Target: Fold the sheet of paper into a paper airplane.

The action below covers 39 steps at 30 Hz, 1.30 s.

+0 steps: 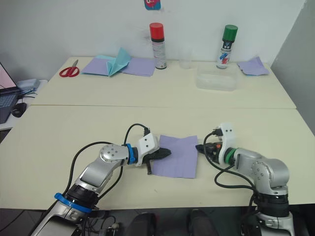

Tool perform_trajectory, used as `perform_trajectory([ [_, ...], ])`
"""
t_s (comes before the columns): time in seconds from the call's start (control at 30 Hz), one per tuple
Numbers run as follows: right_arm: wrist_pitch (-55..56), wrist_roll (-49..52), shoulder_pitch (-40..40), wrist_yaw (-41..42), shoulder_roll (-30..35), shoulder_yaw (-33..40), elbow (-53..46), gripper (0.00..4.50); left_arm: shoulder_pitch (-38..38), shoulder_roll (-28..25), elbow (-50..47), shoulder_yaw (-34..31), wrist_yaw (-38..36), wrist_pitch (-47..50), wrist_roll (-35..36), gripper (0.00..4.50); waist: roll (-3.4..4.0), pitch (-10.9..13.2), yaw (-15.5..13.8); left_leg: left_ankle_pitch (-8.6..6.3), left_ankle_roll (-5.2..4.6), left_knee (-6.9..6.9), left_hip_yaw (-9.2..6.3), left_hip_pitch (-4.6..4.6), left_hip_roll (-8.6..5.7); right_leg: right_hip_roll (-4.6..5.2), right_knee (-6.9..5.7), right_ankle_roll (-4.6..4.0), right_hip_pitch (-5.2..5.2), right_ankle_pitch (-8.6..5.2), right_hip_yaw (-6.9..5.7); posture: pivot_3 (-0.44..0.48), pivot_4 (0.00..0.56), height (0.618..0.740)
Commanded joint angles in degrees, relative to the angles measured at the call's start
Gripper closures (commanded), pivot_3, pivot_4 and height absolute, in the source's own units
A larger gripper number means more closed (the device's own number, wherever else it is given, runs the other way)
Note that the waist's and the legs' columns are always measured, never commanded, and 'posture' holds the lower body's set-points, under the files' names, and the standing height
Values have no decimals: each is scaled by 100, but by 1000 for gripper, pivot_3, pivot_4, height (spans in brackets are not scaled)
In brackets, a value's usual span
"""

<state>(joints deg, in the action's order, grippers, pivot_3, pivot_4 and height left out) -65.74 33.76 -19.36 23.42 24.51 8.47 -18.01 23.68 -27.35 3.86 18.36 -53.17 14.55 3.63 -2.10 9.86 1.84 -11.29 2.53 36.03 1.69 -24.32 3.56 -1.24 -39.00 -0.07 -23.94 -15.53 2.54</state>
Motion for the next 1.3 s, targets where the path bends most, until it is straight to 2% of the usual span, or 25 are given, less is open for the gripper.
perform_trajectory([
  [0.03,1066,-117,-189,788,360,-296,-385,1020,-62,0,200,145,-6,77,-174,4500,0,0,1,0,0,0,0,4,0,0,0,0,3,0,0,0,150,740],
  [0.1,1487,-144,-172,1250,551,-563,-508,1233,-49,9,230,145,4,70,-183,4500,0,0,0,0,0,-2,0,22,1,-1,1,0,19,0,-1,0,150,740],
  [0.13,1685,-200,-149,1444,628,-743,-557,1504,-42,15,250,147,10,63,-190,4500,0,0,1,0,0,-3,0,35,2,-1,3,0,31,-1,-1,0,150,740],
  [0.27,2538,-692,-95,1890,708,-1558,-497,2792,-8,39,309,156,9,51,-192,4500,0,0,0,0,0,-2,-2,48,3,-1,6,-1,46,-2,-2,0,150,740],
  [0.4,3063,-1239,-28,2058,600,-2317,-56,4264,24,73,338,177,-1,46,-207,4500,-2,-1,-1,0,0,1,0,48,2,1,5,1,47,-1,-1,0,150,740],
  [0.43,3178,-1369,-20,2028,525,-2435,154,4454,31,85,348,177,0,46,-206,4500,-2,-1,-5,0,0,2,0,48,1,1,5,1,48,-1,-1,0,150,740],
  [0.57,3533,-1758,-81,1955,339,-2562,888,4454,68,113,362,197,5,49,-215,4500,-3,-1,-16,0,0,4,0,48,-1,3,4,1,49,0,-1,0,150,740],
  [0.83,3878,-2455,-104,1858,358,-2647,1516,4454,81,101,371,176,10,54,-212,4500,-3,-2,-19,0,0,4,0,52,0,4,3,2,51,0,-3,0,150,740],
  [1.1,4177,-2663,-227,1121,-22,-2044,2144,4454,83,139,399,177,16,35,-240,4500,-4,-4,-17,1,1,6,3,62,0,5,3,7,61,3,0,0,150,740],
  [1.3,4193,-2254,-147,1333,-143,-1681,1934,4454,109,163,459,195,7,-18,-254,4500,-4,-5,-20,1,0,5,4,61,-1,6,3,7,62,3,1,0,150,740],
])
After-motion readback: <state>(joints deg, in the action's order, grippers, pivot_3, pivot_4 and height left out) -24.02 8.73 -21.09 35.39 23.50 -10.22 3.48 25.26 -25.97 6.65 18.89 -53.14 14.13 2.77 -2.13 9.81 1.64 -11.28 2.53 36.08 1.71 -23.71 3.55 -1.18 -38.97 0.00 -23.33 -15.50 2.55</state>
